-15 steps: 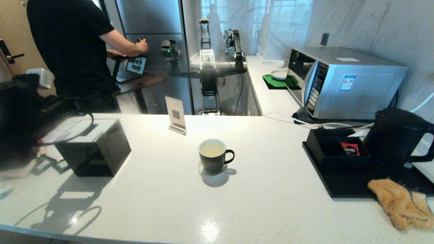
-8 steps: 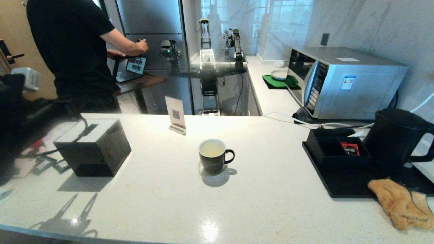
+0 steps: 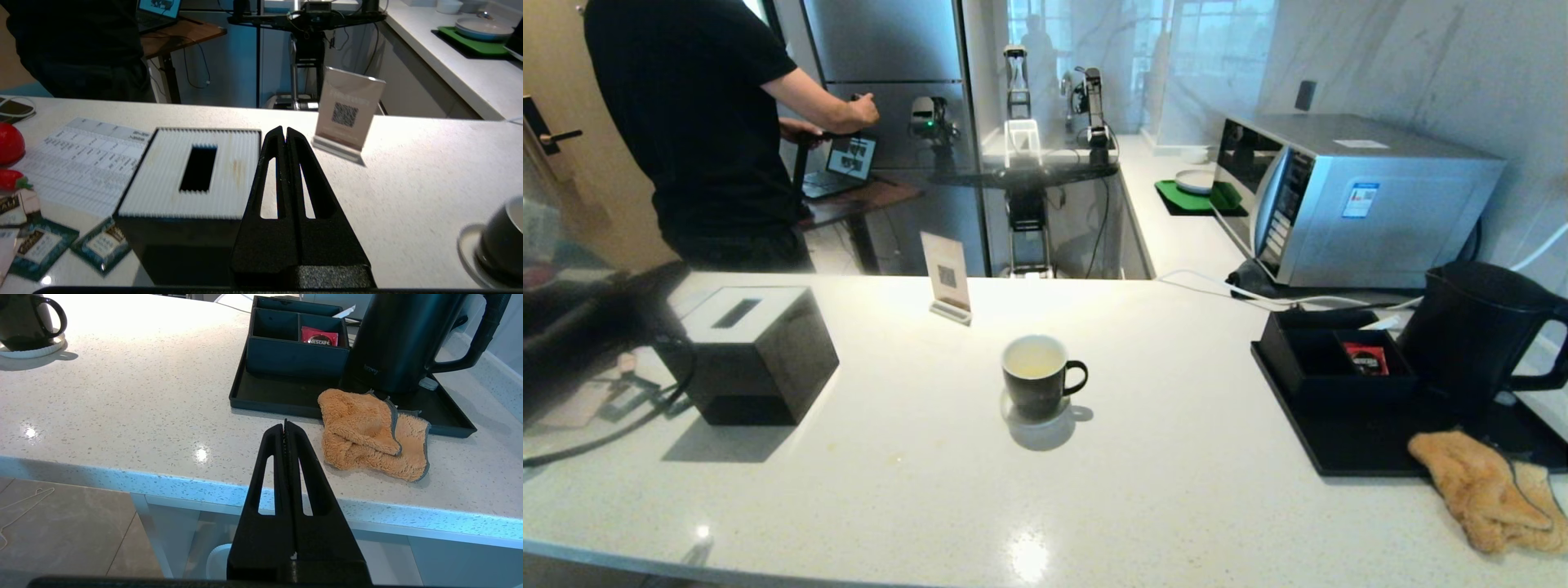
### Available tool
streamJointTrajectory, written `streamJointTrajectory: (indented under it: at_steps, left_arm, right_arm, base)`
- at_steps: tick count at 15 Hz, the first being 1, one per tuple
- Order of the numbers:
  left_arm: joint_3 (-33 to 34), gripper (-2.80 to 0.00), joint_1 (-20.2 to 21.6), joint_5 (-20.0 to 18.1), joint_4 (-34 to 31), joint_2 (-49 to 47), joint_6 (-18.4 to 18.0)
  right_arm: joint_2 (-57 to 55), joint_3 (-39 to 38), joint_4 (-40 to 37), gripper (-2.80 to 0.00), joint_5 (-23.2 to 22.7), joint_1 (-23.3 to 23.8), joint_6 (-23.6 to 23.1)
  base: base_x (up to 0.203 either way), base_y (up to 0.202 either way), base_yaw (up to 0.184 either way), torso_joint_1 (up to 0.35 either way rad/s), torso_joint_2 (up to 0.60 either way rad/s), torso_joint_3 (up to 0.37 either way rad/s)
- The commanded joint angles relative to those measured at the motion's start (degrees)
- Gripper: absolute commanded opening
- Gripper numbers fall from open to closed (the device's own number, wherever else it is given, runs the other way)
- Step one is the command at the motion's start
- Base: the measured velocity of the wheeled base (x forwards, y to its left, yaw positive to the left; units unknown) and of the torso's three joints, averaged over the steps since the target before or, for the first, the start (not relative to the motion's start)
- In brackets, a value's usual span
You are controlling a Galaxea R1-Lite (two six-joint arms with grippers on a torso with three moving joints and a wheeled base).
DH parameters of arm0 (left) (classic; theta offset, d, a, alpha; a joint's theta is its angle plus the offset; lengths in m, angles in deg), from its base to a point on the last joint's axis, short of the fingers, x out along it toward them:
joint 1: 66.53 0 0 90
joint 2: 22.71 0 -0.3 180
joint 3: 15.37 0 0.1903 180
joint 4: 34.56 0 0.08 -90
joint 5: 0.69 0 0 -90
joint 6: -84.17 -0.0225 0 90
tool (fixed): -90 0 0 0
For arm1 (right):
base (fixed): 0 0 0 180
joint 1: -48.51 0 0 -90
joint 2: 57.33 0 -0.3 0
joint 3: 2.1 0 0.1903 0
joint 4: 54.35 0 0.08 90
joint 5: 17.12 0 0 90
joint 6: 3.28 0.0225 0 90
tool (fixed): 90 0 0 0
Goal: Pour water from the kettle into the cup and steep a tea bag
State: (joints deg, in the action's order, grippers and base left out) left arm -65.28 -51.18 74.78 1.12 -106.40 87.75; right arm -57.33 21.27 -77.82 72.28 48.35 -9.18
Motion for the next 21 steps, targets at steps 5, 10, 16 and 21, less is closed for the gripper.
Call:
streamJointTrajectory:
  at_steps: [5,10,16,21]
  left_arm:
    - [13.55,-2.8,-2.71,-0.19,2.81,14.33,0.42]
    - [22.11,-2.8,-8.85,0.97,-5.08,31.77,0.38]
    - [26.21,-2.8,-10.27,6.01,-27.97,58.45,0.37]
    - [26.53,-2.8,-15.04,15.12,-47.34,73.96,-2.22]
  right_arm:
    - [-0.09,0.0,0.01,-2.8,-0.02,-0.02,-0.08]
    - [-0.09,0.0,0.01,-2.8,-0.02,-0.02,-0.08]
    - [-0.09,0.0,0.01,-2.8,-0.02,-0.02,-0.08]
    - [-0.09,0.0,0.01,-2.8,-0.02,-0.02,0.01]
  base:
    - [0.0,0.0,0.0,0.0,0.0,0.0]
    - [0.0,0.0,0.0,0.0,0.0,0.0]
    - [0.0,0.0,0.0,0.0,0.0,0.0]
    - [0.0,0.0,0.0,0.0,0.0,0.0]
